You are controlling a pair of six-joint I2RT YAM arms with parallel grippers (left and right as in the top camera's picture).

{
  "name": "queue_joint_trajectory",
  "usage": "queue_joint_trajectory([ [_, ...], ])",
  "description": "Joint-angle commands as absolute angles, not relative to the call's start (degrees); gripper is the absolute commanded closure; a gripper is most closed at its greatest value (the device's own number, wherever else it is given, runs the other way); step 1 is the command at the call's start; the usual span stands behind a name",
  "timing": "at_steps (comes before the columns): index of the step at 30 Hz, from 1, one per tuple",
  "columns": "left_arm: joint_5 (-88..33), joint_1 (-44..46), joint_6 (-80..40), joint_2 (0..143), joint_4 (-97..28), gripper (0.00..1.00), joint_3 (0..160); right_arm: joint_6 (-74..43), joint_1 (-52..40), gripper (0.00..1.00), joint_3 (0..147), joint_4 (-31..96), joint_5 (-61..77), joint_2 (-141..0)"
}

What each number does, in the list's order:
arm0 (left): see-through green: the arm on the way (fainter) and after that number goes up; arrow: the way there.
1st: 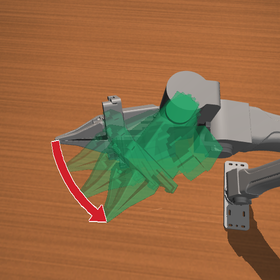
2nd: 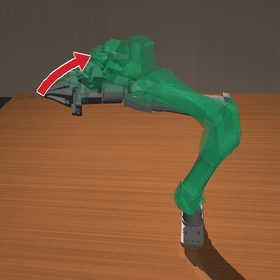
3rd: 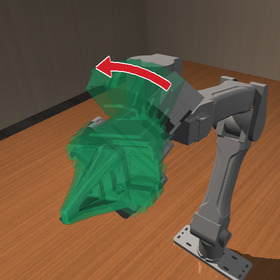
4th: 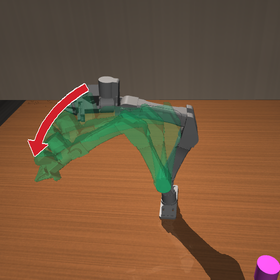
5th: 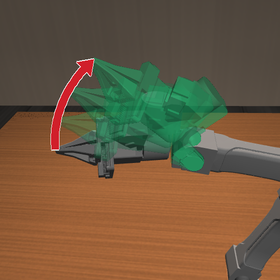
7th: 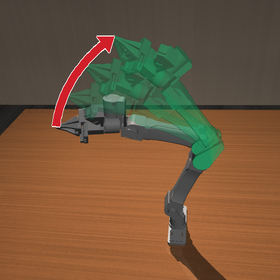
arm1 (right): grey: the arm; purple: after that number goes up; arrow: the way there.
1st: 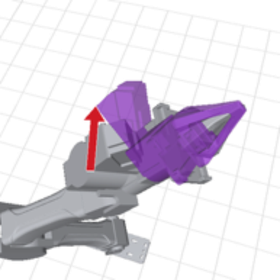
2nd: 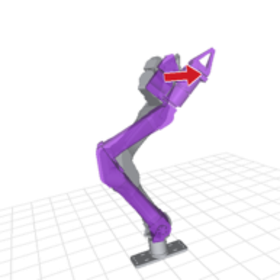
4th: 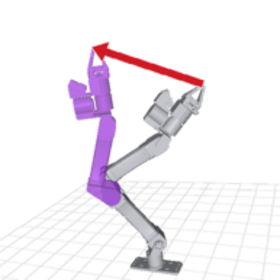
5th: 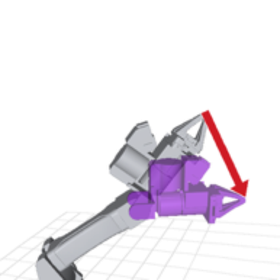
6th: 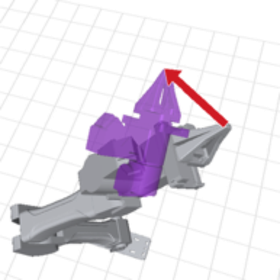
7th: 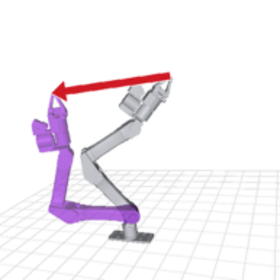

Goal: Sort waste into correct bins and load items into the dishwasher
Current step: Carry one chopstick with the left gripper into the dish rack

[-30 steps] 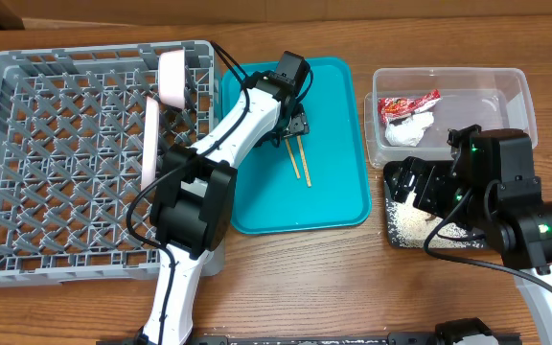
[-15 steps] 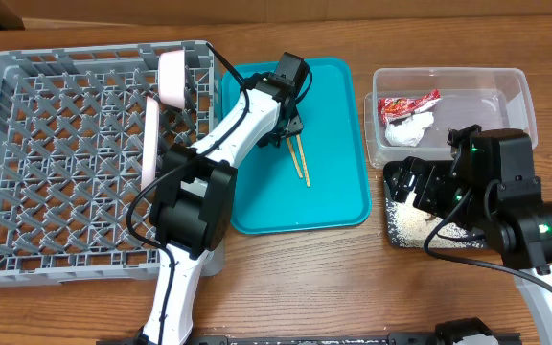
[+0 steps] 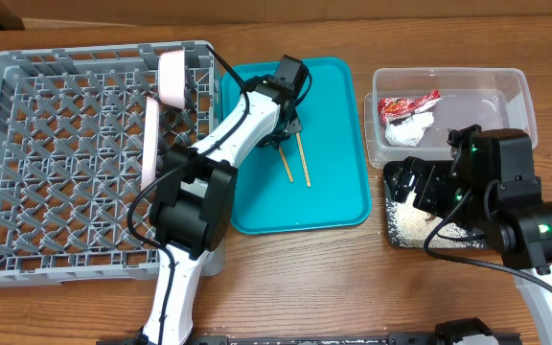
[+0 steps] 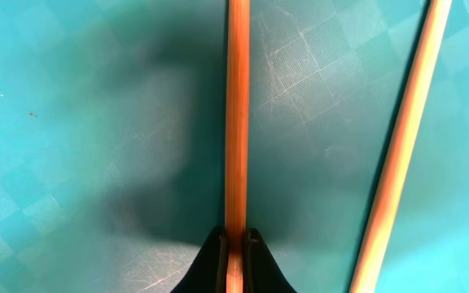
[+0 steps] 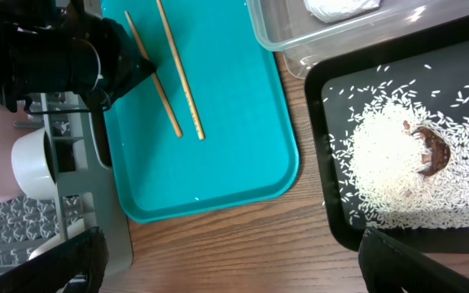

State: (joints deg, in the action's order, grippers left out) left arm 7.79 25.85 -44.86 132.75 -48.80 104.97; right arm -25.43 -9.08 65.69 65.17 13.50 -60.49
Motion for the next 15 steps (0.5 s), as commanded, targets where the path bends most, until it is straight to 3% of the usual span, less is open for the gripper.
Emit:
queue_joint_trajectory([
  [1, 7.57, 26.00, -42.94, 133.78, -48.82, 0.96, 103.18, -25.26, -8.93, 0.00, 66.83, 64.88, 13.08, -60.29],
  [8, 9.28, 25.89, -34.33, 130.89, -56.47, 0.96, 109.23, -25.26, -8.93, 0.00, 66.83, 64.88, 13.08, -60.29],
  [15, 11.46, 25.45, -23.83, 118.58, -69.06, 0.96, 117.01, -25.23, -8.93, 0.00, 66.83, 64.88, 13.08, -60.29],
])
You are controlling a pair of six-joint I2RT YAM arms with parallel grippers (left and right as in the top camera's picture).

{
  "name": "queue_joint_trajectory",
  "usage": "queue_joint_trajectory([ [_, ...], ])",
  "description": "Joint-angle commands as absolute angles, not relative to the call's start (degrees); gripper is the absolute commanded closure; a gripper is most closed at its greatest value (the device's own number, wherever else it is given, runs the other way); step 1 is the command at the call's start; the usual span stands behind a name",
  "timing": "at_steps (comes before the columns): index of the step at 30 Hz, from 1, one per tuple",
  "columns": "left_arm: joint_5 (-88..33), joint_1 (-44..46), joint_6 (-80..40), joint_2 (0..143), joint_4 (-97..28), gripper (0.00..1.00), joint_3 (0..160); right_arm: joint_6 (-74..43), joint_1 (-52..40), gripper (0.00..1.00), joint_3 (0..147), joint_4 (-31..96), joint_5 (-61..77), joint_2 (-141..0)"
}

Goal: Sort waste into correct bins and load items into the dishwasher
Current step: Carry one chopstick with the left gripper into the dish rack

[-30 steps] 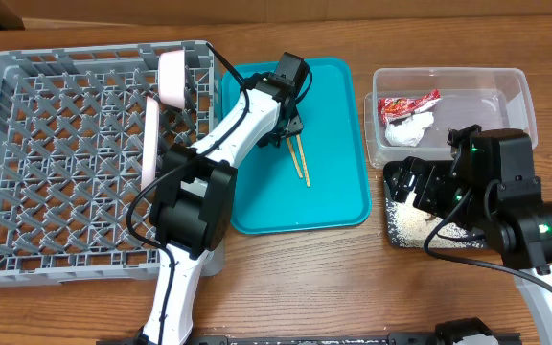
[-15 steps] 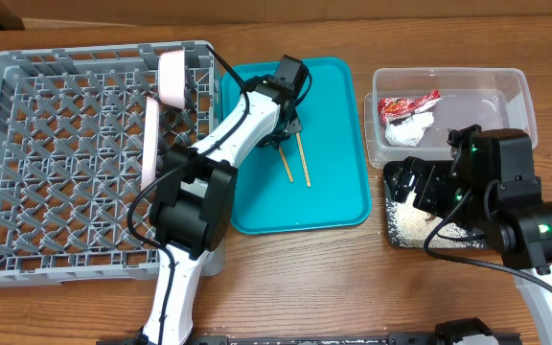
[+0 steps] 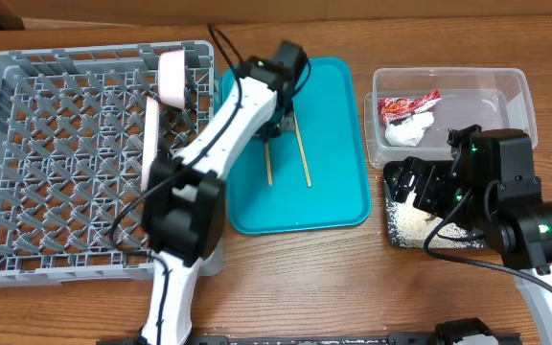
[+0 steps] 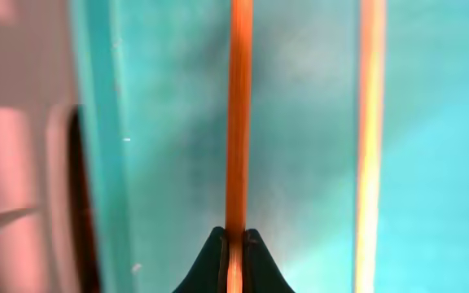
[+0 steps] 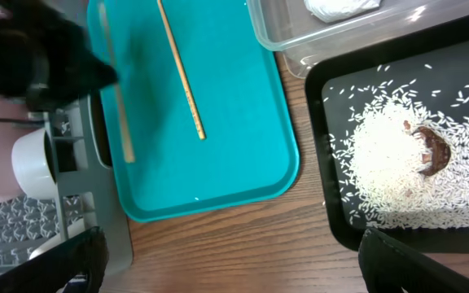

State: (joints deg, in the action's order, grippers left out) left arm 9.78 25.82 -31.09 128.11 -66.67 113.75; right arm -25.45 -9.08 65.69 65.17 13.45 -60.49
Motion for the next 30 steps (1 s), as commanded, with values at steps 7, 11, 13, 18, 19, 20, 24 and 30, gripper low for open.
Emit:
queue_joint_trajectory([
  [7, 15.35, 22.26, -21.12, 108.66, -75.50, 0.96, 117.01, -25.23, -8.93, 0.00, 66.83, 64.88, 13.08, -60.29],
  [11, 15.62, 19.11, -16.78, 107.35, -75.64, 0.96, 117.01, -25.23, -8.93, 0.00, 66.83, 64.88, 13.08, -60.29],
  [13, 15.42, 17.61, -15.20, 107.59, -74.43, 0.96, 116.81, -25.26, -8.93, 0.00, 66.83, 64.88, 13.08, -60.29],
  [18, 14.98, 15.27, -10.15, 109.01, -69.04, 0.96, 116.36, -25.26, -8.93, 0.00, 66.83, 64.88, 13.08, -60.29],
  [19, 14.85, 15.29, -9.45, 109.21, -68.07, 0.96, 116.33, -25.23, -8.93, 0.00, 66.83, 64.88, 13.08, -60.29],
  [20, 14.76, 15.29, -8.54, 109.54, -67.13, 0.96, 116.33, -25.23, -8.93, 0.00, 66.83, 64.88, 13.08, -60.29],
  [24, 15.90, 15.44, -7.68, 111.35, -64.31, 0.96, 116.36, -25.23, -8.93, 0.00, 66.83, 64.88, 13.08, -60.29],
  [30, 18.61, 14.17, -7.70, 116.05, -63.81, 0.96, 116.33, -25.26, -8.93, 0.00, 66.83, 64.88, 13.08, -60.29],
])
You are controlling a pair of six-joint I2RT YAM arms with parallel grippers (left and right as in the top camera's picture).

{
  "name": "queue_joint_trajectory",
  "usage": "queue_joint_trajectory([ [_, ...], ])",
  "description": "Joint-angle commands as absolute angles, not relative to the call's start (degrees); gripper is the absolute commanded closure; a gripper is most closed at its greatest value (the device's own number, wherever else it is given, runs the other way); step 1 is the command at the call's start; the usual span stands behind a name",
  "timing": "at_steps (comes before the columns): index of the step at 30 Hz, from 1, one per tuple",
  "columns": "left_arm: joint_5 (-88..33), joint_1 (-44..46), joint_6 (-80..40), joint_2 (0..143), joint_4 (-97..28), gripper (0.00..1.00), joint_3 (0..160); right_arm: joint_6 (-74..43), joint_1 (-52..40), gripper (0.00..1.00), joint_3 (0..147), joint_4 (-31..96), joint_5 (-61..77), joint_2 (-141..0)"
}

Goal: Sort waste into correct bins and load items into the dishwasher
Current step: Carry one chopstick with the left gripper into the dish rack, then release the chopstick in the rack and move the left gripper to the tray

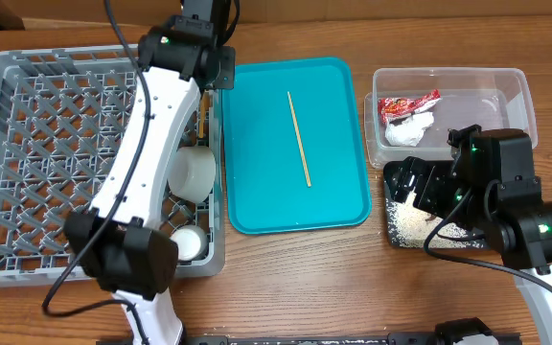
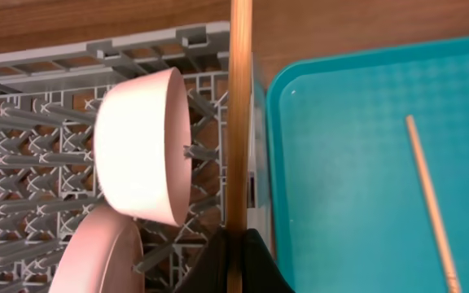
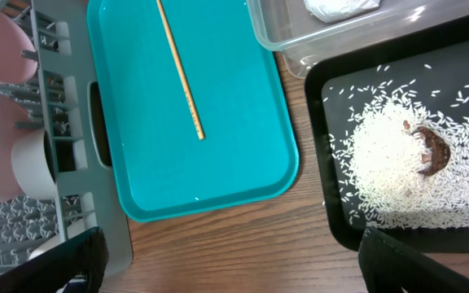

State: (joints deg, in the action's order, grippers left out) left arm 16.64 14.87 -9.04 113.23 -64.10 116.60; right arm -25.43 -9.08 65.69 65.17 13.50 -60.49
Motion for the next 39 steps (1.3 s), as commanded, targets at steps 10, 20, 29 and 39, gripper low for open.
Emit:
queue_joint_trajectory([
  [10, 18.70, 13.78, -7.68, 119.74, -62.26, 0.96, 116.36, -25.26, -8.93, 0.00, 66.83, 64.88, 13.08, -60.29],
  [20, 18.83, 11.90, -7.70, 119.74, -62.26, 0.93, 116.36, -25.26, -8.93, 0.00, 66.83, 64.88, 13.08, -60.29],
  [29, 18.55, 11.75, -7.70, 119.74, -61.82, 0.35, 116.36, -25.23, -8.93, 0.00, 66.83, 64.88, 13.08, -60.29],
  [39, 18.39, 14.00, -7.70, 118.28, -62.81, 0.44, 119.22, -25.26, -8.93, 0.00, 66.83, 64.88, 13.08, -60.29],
])
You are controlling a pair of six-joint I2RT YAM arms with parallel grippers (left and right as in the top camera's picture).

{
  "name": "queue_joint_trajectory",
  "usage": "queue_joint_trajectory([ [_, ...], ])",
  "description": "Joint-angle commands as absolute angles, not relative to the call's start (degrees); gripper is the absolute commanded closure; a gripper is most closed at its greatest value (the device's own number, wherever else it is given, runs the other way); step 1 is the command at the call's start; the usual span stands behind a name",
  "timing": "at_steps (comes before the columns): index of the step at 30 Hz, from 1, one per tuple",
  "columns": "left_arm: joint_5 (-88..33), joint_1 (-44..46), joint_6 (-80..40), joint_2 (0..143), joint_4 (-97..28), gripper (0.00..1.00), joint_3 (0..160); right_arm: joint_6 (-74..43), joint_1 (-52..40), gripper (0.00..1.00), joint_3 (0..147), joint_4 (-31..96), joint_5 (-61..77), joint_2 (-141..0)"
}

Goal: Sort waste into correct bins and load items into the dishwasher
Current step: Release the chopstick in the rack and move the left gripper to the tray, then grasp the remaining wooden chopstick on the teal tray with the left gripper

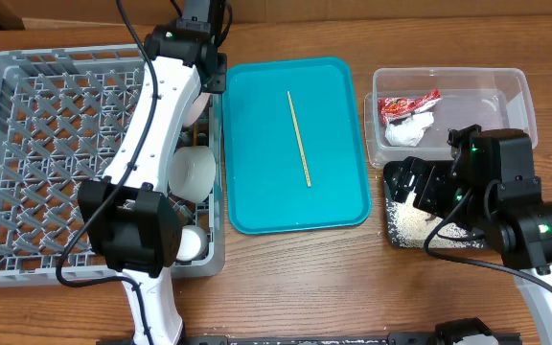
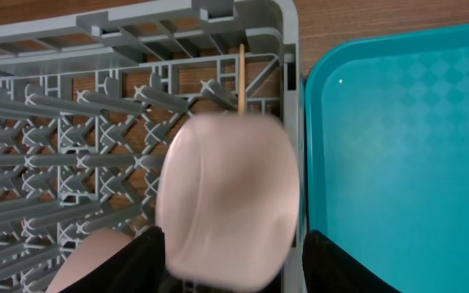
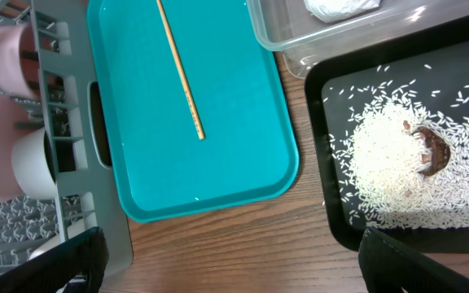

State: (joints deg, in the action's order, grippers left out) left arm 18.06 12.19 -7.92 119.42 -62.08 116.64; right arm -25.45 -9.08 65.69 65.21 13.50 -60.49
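My left gripper (image 2: 234, 277) hangs open over the far right corner of the grey dish rack (image 1: 27, 144). Its fingers straddle a blurred pink bowl (image 2: 226, 203) with nothing held between them. A wooden chopstick (image 2: 241, 77) lies among the rack's ribs just beyond that bowl. A second chopstick (image 1: 298, 139) lies alone on the teal tray (image 1: 257, 206) and also shows as a chopstick (image 3: 180, 72) in the right wrist view. My right gripper (image 3: 234, 268) is open and holds nothing, above the table's wood between the teal tray and the black tray.
White cups (image 1: 192, 171) stand in the rack's right column. A clear bin (image 1: 492, 91) at the right holds a red wrapper (image 1: 408, 103) and crumpled tissue. In front of it a black tray (image 3: 336, 220) holds scattered rice and a brown scrap (image 3: 431, 150).
My left gripper was shut on a chopstick above the rack's right edge. Now it is open and the chopstick lies in the rack's far right corner. The right arm has not moved.
Two chopsticks lay on the teal tray, with my left gripper shut on the left one. It then held that chopstick near the tray's left edge, later over the rack beside the pink bowl. Now the chopstick rests in the rack and one stays on the tray.
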Motion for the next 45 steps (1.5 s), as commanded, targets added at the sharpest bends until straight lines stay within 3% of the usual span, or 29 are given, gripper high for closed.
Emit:
queue_joint_trajectory([
  [1, 18.41, 14.85, -7.70, 117.93, -63.22, 0.44, 120.03, -25.26, -8.93, 0.00, 66.83, 64.88, 13.08, -60.29],
  [10, 13.47, 26.30, -10.13, 117.38, -66.59, 0.44, 122.48, -25.23, -8.93, 0.00, 66.83, 64.88, 13.08, -60.29],
  [14, 12.64, 30.28, -18.26, 119.96, -66.37, 0.45, 119.17, -25.26, -8.93, 0.00, 66.83, 64.88, 13.08, -60.29],
  [23, 9.39, 33.98, -34.89, 132.31, -64.40, 0.50, 116.73, -25.23, -8.93, 0.00, 66.83, 64.88, 13.08, -60.29],
  [33, 6.52, 34.17, -38.48, 137.47, -61.60, 0.57, 116.73, -25.26, -8.93, 0.00, 66.83, 64.88, 13.08, -60.29],
  [41, 6.09, 34.20, -40.32, 139.11, -60.95, 0.79, 116.71, -25.26, -8.93, 0.00, 66.83, 64.88, 13.08, -60.29],
  [45, 5.34, 34.20, -40.32, 141.14, -61.23, 0.96, 116.71, -25.23, -8.93, 0.00, 66.83, 64.88, 13.08, -60.29],
])
